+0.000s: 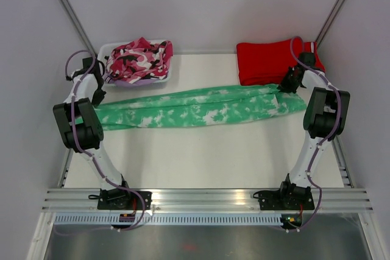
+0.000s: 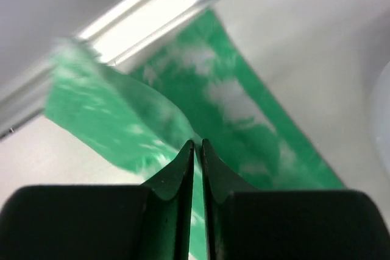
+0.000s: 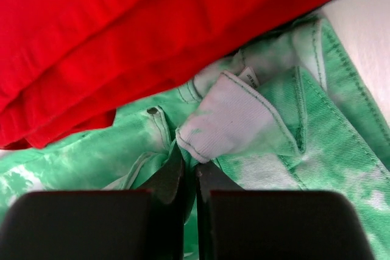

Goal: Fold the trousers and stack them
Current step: Fold the trousers

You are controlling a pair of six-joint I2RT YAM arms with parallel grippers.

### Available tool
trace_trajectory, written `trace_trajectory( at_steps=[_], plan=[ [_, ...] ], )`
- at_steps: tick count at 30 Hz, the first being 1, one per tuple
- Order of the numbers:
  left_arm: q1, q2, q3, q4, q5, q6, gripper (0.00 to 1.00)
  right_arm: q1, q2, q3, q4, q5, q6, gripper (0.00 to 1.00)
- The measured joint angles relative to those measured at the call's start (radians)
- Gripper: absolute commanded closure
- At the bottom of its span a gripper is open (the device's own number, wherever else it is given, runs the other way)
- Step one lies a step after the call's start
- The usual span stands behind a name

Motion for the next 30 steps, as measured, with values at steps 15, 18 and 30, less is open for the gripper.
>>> trace_trajectory(
  at_steps=[15, 18, 30],
  plan=[
    [-0.003, -0.125, 0.035, 0.076, -0.007, 0.158, 0.04, -0.007, -0.077, 0.012, 0.063, 0.048, -0.072, 0.02],
    [-0.056, -0.318, -0.124, 0.087, 0.072, 0.151, 0.03, 0.002, -0.254, -0.096, 0.089, 0.028, -0.075, 0.02],
    [-0.098, -0.655, -0.695, 0.2, 0.386, 0.011, 0.03, 0.011, -0.603, -0.704, 0.172, 0.129, 0.079, 0.04]
  ],
)
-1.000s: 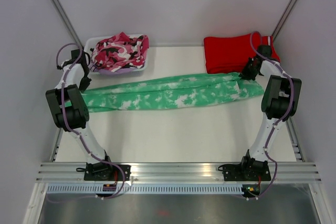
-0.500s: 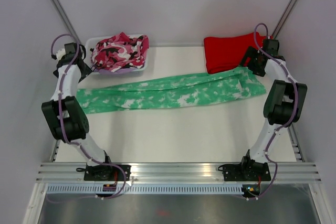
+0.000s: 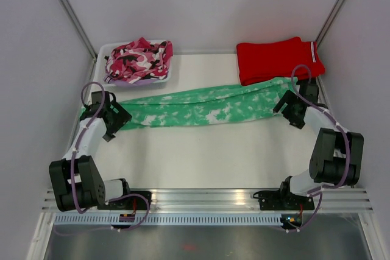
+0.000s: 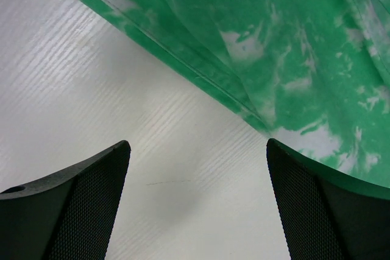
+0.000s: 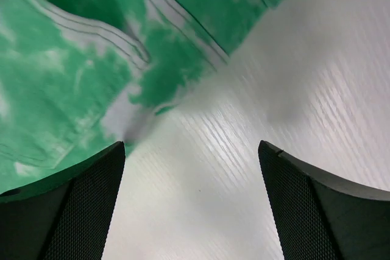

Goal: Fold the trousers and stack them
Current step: Fold the trousers

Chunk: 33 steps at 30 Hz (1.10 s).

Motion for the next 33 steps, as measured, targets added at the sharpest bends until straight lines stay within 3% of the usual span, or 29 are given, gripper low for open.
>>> trace_trajectory(
  at_steps=[10, 13, 14, 16, 17, 18, 19, 24, 30, 31, 33],
  plan=[
    [-0.006, 0.039, -0.027, 0.097, 0.071, -0.02, 0.04, -0.002, 0.072, -0.066, 0.18, 0.087, 0.215, 0.09],
    [-0.006, 0.056, -0.032, 0.109, 0.068, -0.02, 0.04, -0.002, 0.116, -0.067, 0.262, 0.13, 0.272, 0.32],
    [-0.007, 0.062, -0.033, 0.112, 0.066, -0.02, 0.04, -0.002, 0.134, -0.065, 0.285, 0.145, 0.289, 0.49],
    [-0.007, 0.082, -0.033, 0.123, 0.064, -0.02, 0.05, -0.002, 0.164, -0.053, 0.32, 0.162, 0.306, 0.69],
    [-0.006, 0.09, -0.033, 0.127, 0.064, -0.02, 0.05, -0.002, 0.179, -0.047, 0.33, 0.167, 0.314, 0.89],
    [-0.007, 0.103, -0.033, 0.131, 0.063, -0.02, 0.05, -0.001, 0.191, -0.046, 0.336, 0.167, 0.317, 0.98],
    [-0.007, 0.116, -0.033, 0.134, 0.063, -0.02, 0.05, 0.0, 0.193, -0.045, 0.34, 0.165, 0.323, 1.0],
    [-0.006, 0.136, -0.031, 0.119, 0.053, -0.019, 0.04, 0.0, 0.126, -0.064, 0.276, 0.173, 0.298, 1.0],
    [-0.007, 0.071, -0.015, 0.039, -0.031, -0.02, 0.04, -0.001, -0.276, -0.223, 0.037, 0.22, 0.251, 1.0],
    [-0.007, 0.047, -0.013, 0.024, -0.048, -0.021, 0.04, -0.001, -0.329, -0.241, 0.003, 0.222, 0.247, 0.97],
    [-0.006, -0.002, -0.013, 0.002, -0.074, -0.026, 0.04, -0.001, -0.396, -0.271, -0.045, 0.222, 0.243, 0.75]
  ],
)
